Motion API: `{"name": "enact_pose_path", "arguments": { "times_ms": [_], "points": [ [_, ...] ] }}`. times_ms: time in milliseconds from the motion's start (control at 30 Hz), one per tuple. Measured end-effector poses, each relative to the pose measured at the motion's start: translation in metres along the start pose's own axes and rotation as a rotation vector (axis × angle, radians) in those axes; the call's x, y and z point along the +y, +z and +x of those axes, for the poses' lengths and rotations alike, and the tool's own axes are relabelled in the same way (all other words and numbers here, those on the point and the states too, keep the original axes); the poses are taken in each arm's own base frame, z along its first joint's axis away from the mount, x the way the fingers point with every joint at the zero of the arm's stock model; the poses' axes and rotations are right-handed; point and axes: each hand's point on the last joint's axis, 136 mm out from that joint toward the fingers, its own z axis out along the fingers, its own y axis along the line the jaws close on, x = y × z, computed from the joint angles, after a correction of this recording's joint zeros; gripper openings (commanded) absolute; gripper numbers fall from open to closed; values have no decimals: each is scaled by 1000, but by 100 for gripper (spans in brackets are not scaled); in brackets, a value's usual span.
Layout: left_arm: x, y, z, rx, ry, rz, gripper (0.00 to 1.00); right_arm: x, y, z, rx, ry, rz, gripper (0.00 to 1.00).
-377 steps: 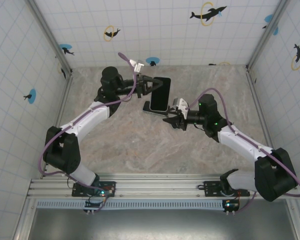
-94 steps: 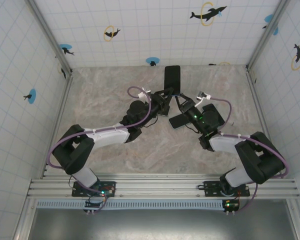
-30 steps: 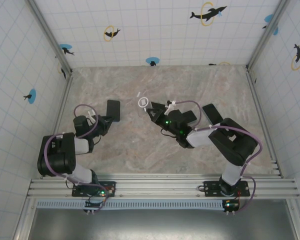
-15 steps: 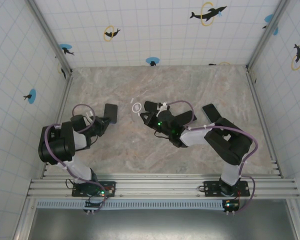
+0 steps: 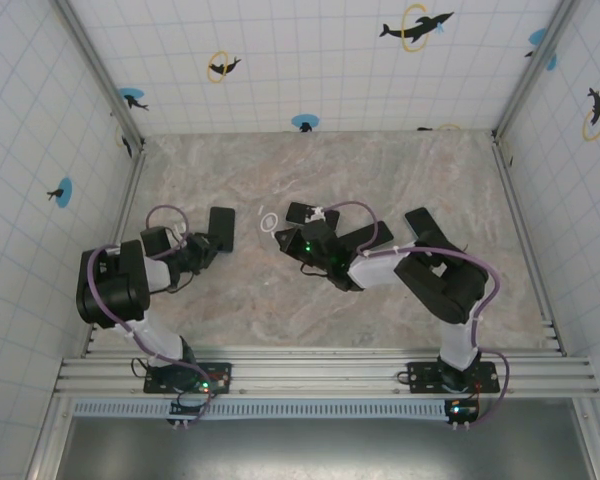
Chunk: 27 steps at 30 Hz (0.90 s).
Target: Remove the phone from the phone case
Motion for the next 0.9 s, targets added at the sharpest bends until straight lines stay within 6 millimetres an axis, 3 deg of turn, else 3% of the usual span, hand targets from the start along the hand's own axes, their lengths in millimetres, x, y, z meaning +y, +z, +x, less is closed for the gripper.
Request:
{"name": "enact_pose_path", "arguments": {
  "times_ms": [333,667,900],
  "points": [
    [0,-9,-7,-1,97,-54,60,-15,13,16,4,13,41,5],
    [3,-16,-8,31,237,-142,66,6,34,19,-24,21,17,10],
    [7,-21,-8,40,300,-190,67,0,53,29,-30,17,58,12]
  ]
}}
